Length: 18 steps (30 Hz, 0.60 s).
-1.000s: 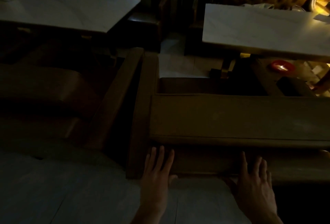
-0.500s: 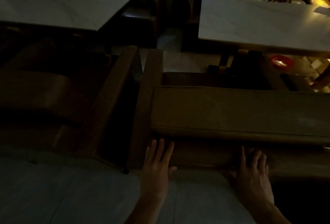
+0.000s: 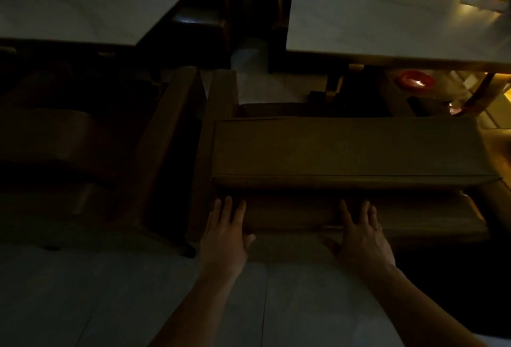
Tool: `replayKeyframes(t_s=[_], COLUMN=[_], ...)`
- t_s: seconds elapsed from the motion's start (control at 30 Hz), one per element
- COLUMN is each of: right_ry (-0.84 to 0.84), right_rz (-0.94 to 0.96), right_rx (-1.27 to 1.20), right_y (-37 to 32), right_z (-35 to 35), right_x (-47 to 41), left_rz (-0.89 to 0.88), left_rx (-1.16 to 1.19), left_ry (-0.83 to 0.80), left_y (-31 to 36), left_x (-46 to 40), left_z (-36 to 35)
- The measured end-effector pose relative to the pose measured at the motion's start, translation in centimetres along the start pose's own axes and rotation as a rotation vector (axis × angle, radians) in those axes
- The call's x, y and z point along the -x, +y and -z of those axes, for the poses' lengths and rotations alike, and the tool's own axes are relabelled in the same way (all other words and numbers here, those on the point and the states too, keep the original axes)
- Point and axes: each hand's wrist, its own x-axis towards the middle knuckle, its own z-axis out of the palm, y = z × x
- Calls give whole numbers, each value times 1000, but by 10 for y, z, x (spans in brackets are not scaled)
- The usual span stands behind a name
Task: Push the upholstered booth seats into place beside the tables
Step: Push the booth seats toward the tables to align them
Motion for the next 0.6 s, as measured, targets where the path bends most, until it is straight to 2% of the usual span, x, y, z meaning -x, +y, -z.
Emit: replayKeyframes(t_s=[0.43,0.6], right_ry=[59,101], right_rz=[40,-44], right_rx=[-120,-127], right_y=[32,60], right_z=[61,96], right_x=[73,126], left_rz=[-141,-246], left_rx=[-39,-8], left_ry=[13,-8], left_y=[88,131], left_x=[31,54], left_z=[68,98])
